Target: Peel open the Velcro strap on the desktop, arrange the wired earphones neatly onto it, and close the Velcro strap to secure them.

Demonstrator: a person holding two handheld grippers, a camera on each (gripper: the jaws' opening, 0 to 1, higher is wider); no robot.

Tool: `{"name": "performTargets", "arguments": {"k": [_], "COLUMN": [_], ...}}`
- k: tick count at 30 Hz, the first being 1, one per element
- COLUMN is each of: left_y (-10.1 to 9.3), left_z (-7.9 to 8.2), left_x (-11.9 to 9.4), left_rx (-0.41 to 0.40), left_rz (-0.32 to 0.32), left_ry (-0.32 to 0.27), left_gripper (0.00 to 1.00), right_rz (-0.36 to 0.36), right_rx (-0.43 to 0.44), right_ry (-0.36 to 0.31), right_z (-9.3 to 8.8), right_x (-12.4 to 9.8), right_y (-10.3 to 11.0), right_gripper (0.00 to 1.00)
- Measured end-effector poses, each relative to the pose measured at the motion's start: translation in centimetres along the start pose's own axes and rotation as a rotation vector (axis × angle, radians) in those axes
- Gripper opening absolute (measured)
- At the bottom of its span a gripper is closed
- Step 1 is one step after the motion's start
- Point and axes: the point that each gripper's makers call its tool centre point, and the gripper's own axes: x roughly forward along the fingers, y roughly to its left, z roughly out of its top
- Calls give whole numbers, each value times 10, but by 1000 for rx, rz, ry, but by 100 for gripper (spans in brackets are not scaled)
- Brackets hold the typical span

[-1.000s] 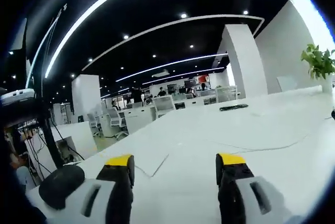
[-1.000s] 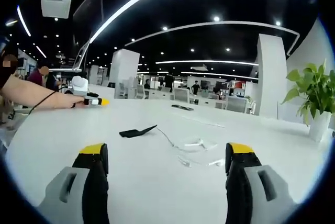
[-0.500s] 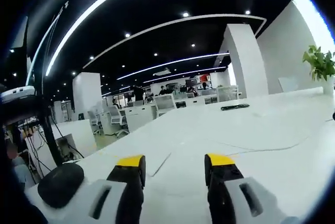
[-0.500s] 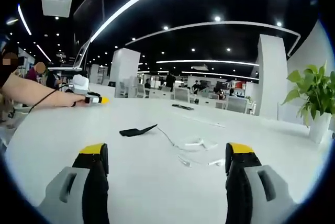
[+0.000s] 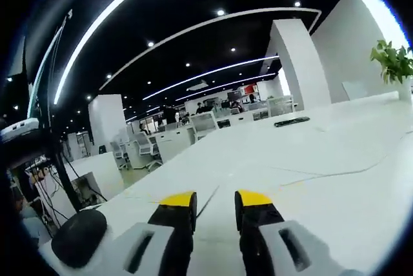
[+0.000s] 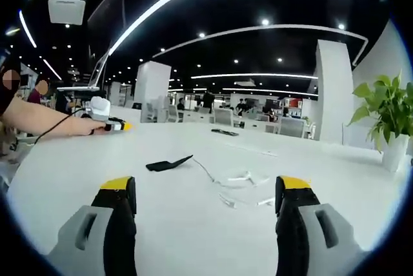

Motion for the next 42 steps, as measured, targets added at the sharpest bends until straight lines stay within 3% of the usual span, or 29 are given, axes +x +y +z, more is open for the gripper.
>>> {"name": "performTargets", "arguments": {"k": [13,20,24,28,31,34,42], "left_y": [-2,0,-1,-1,-2,-2,0], "left_z": [-1,0,0,0,-2,-2,-2], "left_x": [-4,-6,-5,-5,-4,-3,-1], "left_rx": [-39,-68,-57,-53,-48,-44,-50], "left_rz": [-3,-3,-5,-6,-11,-10,-14], "left_ry": [0,-4,1,1,9,14,20], "left_gripper": [21,20,20,20,19,19,17], "right_rz": [66,16,86,111,66,68,88], "right_rx": [2,78,70,73,91,134,98], "right_ry": [3,-28,-2,5,19,6,15], "right_z": [5,15,12,11,8,10,8], "right_x": [49,87,108,114,112,114,130], "right_y": [32,34,54,59,47,46,53], "right_gripper": [85,85,82,79,79,78,74]}}
